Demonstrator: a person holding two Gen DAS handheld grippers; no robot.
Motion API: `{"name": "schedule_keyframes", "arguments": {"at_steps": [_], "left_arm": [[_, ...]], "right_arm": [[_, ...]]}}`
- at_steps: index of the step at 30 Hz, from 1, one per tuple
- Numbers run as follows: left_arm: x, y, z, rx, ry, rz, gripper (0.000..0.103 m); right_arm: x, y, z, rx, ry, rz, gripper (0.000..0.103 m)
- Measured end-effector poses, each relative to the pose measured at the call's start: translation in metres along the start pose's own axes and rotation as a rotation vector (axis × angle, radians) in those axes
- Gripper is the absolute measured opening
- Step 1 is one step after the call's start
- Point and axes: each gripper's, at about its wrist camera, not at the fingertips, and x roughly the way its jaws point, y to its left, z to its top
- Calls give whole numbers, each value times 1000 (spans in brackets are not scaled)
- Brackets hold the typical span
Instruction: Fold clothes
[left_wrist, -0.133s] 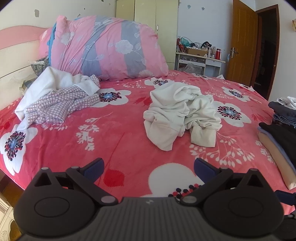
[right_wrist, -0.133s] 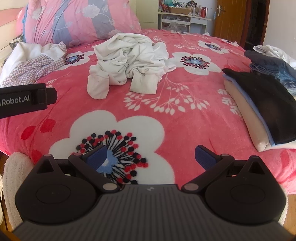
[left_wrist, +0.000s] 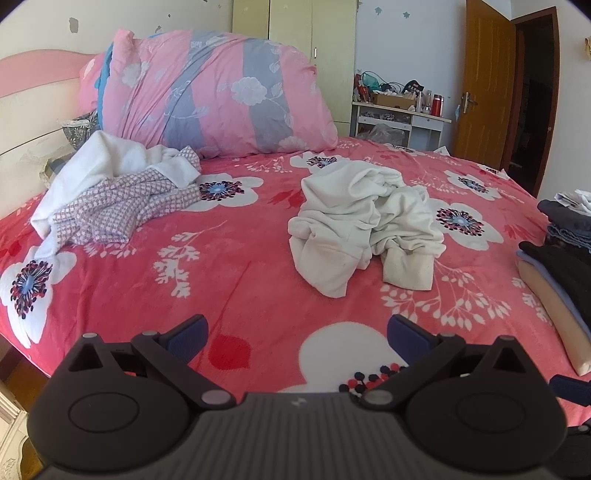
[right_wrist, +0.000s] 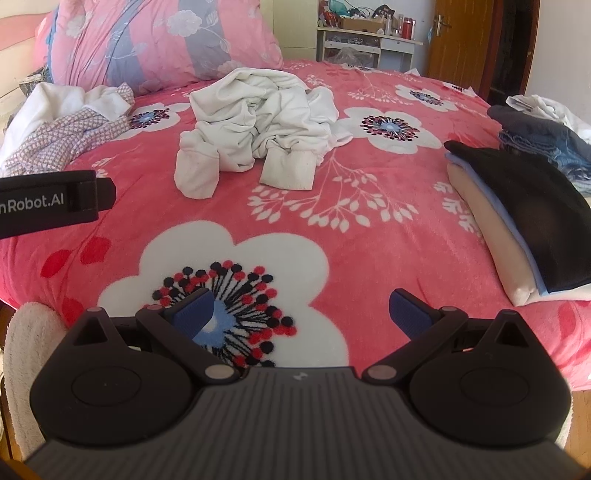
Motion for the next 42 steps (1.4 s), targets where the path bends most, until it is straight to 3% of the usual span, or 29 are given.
{"name": "schedule_keyframes", "arguments": {"at_steps": [17,25,42], "left_arm": [[4,-3,-3,27,11,-29,103],[5,-1,-5,20,13,21,103],[7,7,-5,-6,27,21,103]], "right_arm": [[-2,-5,4,19,-36,-20,102],[-3,-5,4,21,-37,-21,102],[0,-1,5,26,-21,-17,102]]}}
